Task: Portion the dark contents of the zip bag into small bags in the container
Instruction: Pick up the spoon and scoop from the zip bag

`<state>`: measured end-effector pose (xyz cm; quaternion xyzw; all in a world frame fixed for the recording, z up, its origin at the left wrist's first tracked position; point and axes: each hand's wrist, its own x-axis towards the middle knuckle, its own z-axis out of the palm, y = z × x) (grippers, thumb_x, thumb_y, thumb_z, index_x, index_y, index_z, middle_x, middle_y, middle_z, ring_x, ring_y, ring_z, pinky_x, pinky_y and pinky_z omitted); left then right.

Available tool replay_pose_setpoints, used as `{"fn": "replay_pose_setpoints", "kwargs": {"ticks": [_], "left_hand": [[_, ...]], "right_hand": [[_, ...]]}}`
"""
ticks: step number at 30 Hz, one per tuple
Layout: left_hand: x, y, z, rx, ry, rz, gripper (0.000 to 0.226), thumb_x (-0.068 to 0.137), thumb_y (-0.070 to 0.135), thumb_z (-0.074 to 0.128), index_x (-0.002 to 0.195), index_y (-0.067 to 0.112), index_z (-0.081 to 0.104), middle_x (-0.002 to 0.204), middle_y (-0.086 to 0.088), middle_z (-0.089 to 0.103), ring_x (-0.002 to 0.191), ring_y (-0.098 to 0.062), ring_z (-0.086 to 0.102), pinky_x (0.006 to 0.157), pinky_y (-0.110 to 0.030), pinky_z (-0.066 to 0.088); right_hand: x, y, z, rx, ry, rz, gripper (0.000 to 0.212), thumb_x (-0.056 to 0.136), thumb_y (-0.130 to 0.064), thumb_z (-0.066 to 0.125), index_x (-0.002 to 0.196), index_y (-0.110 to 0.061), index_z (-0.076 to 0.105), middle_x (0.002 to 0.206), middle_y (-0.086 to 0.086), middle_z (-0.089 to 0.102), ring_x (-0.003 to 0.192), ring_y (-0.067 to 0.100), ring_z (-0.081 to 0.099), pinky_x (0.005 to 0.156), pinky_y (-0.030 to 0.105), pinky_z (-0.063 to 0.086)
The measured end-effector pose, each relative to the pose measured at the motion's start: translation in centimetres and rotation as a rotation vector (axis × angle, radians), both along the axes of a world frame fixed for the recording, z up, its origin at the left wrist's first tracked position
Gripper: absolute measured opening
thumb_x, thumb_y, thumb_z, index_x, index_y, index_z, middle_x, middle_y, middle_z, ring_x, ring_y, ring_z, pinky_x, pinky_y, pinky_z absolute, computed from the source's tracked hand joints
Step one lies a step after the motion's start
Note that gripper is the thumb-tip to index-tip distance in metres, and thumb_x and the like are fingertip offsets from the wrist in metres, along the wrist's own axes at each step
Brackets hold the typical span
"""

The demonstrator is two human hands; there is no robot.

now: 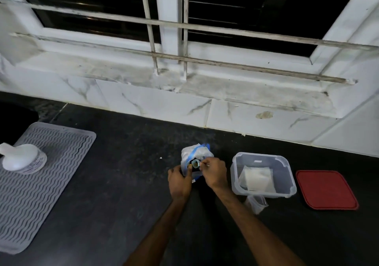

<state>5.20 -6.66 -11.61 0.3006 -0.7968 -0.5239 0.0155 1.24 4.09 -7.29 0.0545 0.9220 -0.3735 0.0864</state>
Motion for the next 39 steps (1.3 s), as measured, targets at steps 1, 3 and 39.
{"fn": "replay_pose_setpoints", "kwargs": {"ticks": [1,3,39], "left_hand": [[-0.3,-0.2,-0.3,0.023,0.001,0.019,0.026,0.092,0.034,0.064,0.094,0.008,0.066,0.092,-0.007,0.064,0.094,-0.021,0.059,0.078,-0.035,0.048],[-0.8,-0.3,-0.3,0.089,0.005,0.084,0.023,0.093,0.03,0.062,0.087,0.008,0.065,0.086,-0.009,0.068,0.084,-0.025,0.065,0.071,-0.037,0.05],[9.6,11.5,2.6,-0.075,0.21,-0.397,0.038,0.085,0.04,0.07,0.119,0.027,0.056,0.117,0.01,0.056,0.104,0.002,0.056,0.092,-0.021,0.049]], "right_hand": [[-0.1,-0.3,-0.3,0.038,0.004,0.019,0.013,0.087,-0.017,0.064,0.089,-0.013,0.075,0.089,0.002,0.073,0.082,0.018,0.068,0.076,0.029,0.056],[-0.3,-0.6,-0.8,0.098,0.026,0.067,0.013,0.088,-0.017,0.062,0.091,-0.014,0.074,0.093,0.004,0.073,0.086,0.02,0.068,0.08,0.032,0.055],[8.2,14.6,8.6,-1.052,-0.415,-0.367,0.012,0.089,-0.004,0.063,0.097,0.003,0.067,0.076,0.012,0.074,0.066,0.013,0.07,0.068,0.024,0.059]]}}
